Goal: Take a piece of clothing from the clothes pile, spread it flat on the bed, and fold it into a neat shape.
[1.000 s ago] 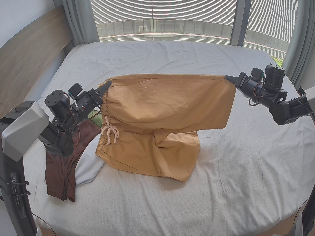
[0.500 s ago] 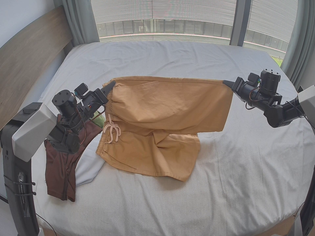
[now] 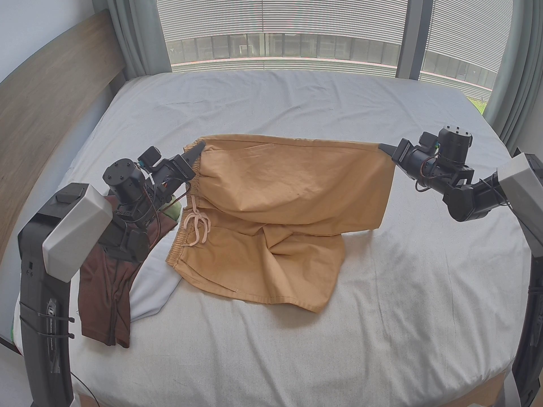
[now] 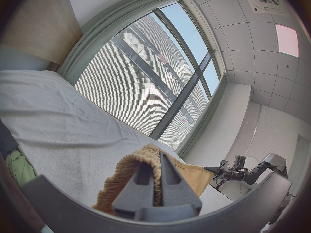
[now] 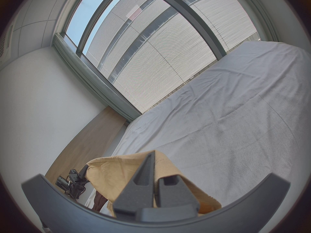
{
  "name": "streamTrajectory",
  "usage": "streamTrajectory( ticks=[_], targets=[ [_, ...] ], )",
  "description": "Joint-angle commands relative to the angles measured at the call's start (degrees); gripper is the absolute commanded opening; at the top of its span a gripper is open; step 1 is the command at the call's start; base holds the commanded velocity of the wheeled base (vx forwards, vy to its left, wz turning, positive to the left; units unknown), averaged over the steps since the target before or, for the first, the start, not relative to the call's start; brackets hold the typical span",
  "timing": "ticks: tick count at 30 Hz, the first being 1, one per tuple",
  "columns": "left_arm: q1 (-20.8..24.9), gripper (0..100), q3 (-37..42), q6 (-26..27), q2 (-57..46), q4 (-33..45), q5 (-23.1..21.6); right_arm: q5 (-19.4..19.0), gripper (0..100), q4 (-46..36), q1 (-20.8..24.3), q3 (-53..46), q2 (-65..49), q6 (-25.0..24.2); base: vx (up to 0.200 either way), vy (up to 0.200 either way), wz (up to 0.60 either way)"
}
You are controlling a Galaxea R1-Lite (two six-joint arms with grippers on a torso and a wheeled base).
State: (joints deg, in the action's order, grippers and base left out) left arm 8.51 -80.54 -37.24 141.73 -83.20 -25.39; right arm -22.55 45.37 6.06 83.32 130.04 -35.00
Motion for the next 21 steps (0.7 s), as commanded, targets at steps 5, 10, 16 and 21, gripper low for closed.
streamTrajectory(
  ticks=[5, 10, 16, 21],
  targets=[
    [0.02, 0, -4.80, -0.02, 4.08, 1.37, 1.22, 0.05, 0, 4.02, -0.52, 3.86, 6.02, -1.39, 0.000, 0.000, 0.00],
    [0.02, 0, -7.52, -0.11, 4.87, 3.66, 1.22, -0.12, 0, 8.68, -0.52, 4.66, 6.81, -2.88, 0.000, 0.000, 0.00],
    [0.54, 100, -10.69, -0.29, 5.14, 7.00, 1.14, 0.32, 100, 9.21, -1.40, 8.26, 9.45, -3.32, 0.000, 0.000, 0.00],
    [1.07, 100, -13.41, -0.29, 5.84, 11.13, 2.37, 1.55, 100, 9.38, -2.10, 8.35, 9.80, -3.32, 0.000, 0.000, 0.00]
  ],
)
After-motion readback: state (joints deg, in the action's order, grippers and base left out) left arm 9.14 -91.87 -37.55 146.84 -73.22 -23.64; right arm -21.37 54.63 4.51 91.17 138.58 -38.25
